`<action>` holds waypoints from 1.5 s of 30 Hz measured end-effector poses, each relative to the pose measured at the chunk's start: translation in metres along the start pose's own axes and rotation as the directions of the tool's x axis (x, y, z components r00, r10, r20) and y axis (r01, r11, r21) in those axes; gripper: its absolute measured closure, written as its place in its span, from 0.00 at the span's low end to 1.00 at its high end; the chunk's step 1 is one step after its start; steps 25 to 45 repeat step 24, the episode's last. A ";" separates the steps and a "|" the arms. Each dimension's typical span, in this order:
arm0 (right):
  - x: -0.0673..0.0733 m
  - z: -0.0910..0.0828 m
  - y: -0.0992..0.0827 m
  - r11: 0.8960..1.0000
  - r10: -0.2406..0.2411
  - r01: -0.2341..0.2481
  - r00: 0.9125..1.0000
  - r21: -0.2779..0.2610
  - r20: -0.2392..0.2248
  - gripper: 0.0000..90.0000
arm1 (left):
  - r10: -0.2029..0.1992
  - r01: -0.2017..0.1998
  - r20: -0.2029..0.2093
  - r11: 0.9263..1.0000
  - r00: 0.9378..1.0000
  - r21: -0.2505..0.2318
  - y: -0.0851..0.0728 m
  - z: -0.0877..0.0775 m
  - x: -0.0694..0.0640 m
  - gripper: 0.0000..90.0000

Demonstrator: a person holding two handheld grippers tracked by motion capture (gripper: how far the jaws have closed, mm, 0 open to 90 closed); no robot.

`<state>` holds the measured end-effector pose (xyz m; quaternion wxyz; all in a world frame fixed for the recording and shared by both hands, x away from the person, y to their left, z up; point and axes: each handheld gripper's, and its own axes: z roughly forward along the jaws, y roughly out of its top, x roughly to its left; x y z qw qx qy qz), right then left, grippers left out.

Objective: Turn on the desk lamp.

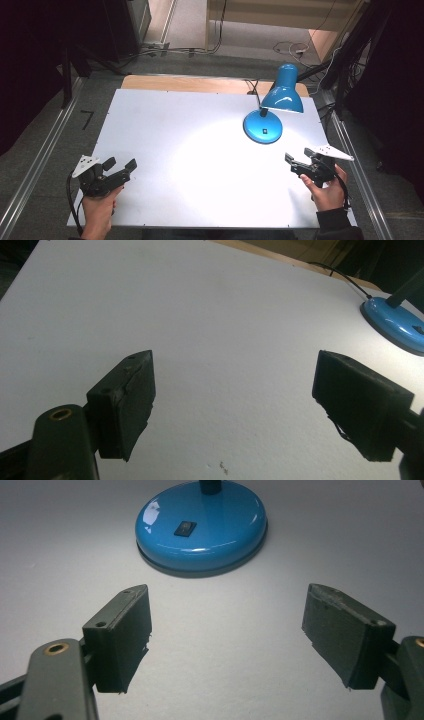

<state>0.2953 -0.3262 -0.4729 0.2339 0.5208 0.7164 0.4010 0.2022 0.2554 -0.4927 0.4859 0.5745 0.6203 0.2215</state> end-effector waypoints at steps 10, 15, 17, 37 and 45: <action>-0.008 -0.009 -0.009 1.000 0.006 -0.006 1.000 0.017 0.019 0.19 | 0.001 -0.001 -0.002 1.000 1.000 0.001 0.000 0.000 0.000 0.20; -0.014 -0.014 -0.014 1.000 0.018 -0.018 0.999 0.024 0.033 0.19 | 0.002 -0.002 -0.002 1.000 1.000 0.003 0.000 0.000 0.000 0.20; -0.017 -0.016 -0.016 0.999 0.025 -0.026 0.999 0.026 0.038 0.19 | 0.002 -0.002 -0.002 1.000 1.000 0.003 0.000 0.000 0.000 0.20; -0.028 -0.015 -0.025 0.998 0.041 -0.044 0.997 0.046 0.069 0.18 | 0.005 -0.005 -0.003 1.000 1.000 0.004 0.000 0.001 -0.001 0.20; -0.028 -0.015 -0.025 0.998 0.041 -0.044 0.997 0.046 0.069 0.18 | 0.005 -0.005 -0.003 1.000 1.000 0.004 0.000 0.001 -0.001 0.20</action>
